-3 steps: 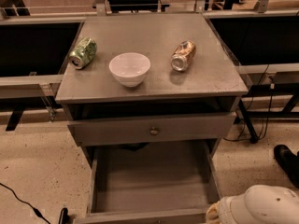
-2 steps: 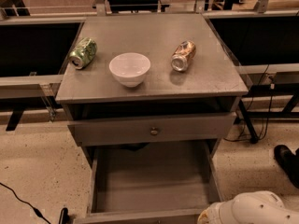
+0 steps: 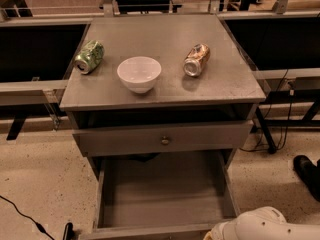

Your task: Close middle drawer

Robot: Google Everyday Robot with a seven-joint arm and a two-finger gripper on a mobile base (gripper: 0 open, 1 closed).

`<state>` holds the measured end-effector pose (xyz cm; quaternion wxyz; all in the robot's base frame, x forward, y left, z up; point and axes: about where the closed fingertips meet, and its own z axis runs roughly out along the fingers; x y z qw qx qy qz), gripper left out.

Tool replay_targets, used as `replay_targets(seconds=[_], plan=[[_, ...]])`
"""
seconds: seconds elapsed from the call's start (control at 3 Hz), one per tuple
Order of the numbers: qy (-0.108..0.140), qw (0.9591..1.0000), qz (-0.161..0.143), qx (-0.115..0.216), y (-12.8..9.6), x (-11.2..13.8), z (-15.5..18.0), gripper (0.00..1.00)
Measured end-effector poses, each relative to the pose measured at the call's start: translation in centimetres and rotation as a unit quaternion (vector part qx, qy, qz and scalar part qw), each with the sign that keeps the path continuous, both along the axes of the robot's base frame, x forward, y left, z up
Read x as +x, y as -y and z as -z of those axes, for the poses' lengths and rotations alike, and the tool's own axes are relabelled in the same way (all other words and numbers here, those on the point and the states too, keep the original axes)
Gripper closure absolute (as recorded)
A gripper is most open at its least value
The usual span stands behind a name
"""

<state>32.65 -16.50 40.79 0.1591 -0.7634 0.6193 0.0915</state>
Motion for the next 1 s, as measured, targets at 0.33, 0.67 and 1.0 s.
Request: replay_targets(seconds=[0.33,0.67,1.0], plan=[[-0.024,0.9997,0.006,-0.002,-0.21,0.03,1.56,0.83],[-0.029,0.9995,0.008,-0.002,-0.28,0.02,1.82,0.6],[-0.029,0.9995,0.008,-0.002,-0.28,0.02,1.82,0.35]])
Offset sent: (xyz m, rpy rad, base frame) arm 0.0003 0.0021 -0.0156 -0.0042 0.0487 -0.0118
